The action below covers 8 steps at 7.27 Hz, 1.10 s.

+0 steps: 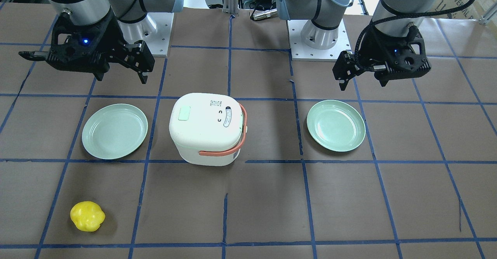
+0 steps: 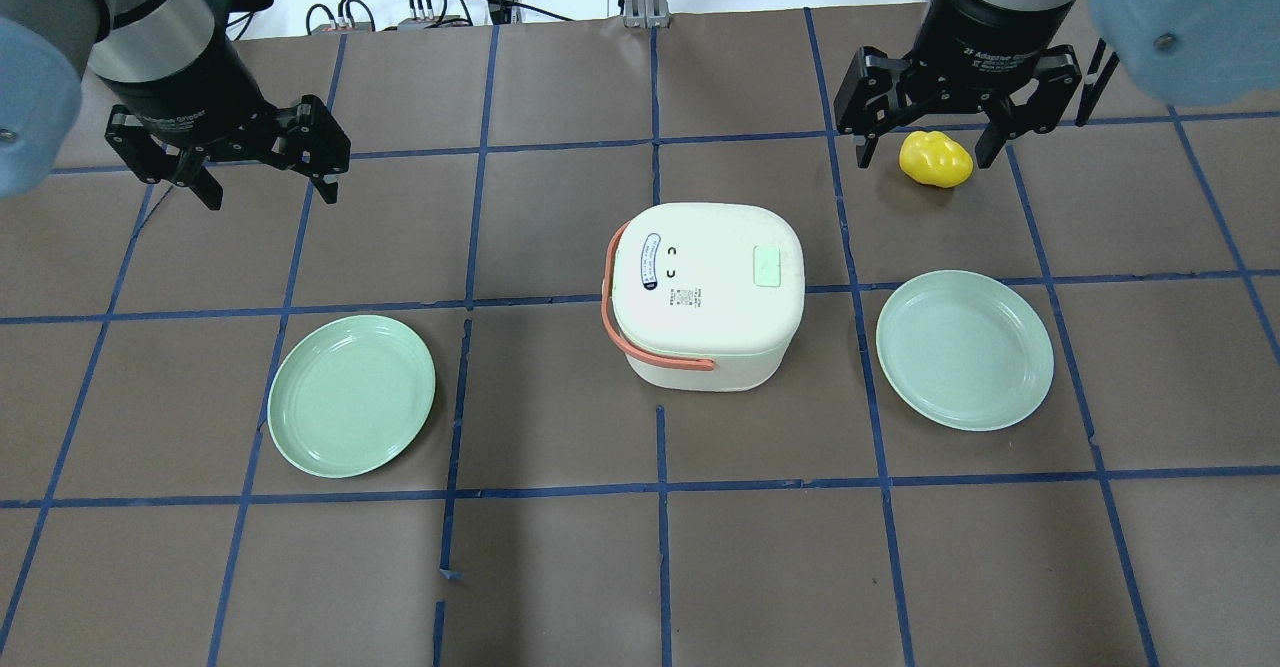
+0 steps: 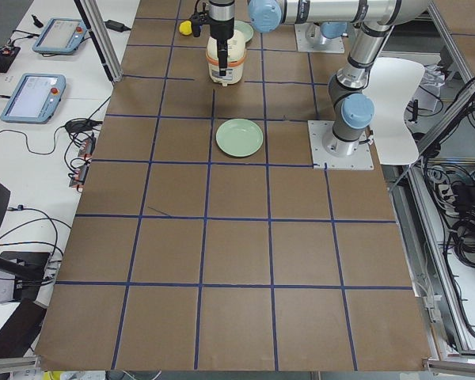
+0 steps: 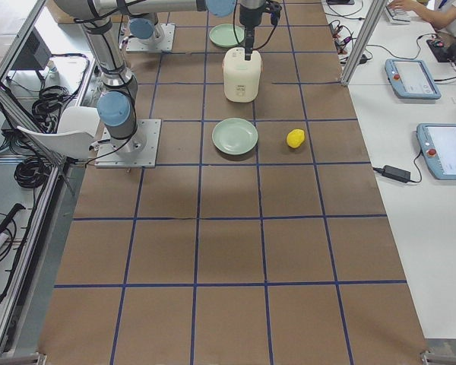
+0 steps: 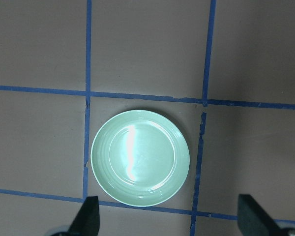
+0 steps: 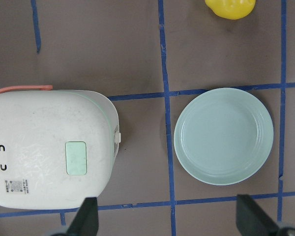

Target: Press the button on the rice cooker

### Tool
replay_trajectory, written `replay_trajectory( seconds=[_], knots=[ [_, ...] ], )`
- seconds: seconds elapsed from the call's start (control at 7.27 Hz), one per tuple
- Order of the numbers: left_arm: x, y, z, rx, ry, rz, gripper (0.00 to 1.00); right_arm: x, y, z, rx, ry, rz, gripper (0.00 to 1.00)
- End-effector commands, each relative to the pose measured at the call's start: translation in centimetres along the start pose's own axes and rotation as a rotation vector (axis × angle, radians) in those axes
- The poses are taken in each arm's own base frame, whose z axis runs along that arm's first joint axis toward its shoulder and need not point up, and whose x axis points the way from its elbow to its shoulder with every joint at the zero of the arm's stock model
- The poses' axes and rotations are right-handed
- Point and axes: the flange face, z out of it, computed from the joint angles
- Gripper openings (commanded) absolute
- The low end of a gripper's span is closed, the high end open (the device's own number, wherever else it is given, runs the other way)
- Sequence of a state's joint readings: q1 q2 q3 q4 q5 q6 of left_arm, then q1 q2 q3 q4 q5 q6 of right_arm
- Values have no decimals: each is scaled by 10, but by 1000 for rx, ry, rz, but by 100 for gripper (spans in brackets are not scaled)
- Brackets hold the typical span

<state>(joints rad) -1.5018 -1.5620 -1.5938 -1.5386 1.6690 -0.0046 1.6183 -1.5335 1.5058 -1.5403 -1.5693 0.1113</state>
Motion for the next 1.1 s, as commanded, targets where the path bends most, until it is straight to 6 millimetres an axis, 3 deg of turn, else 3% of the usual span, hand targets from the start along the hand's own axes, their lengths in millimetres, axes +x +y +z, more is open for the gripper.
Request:
replay_trajectory(
  seconds=[0.0,0.96],
  knots=[
    [0,0,0,0,0,0,100,0,1,2,-5,-4,-2,100],
    [0,0,1,-1,0,0,100,0,0,3,-5,-4,-13,100]
  ],
)
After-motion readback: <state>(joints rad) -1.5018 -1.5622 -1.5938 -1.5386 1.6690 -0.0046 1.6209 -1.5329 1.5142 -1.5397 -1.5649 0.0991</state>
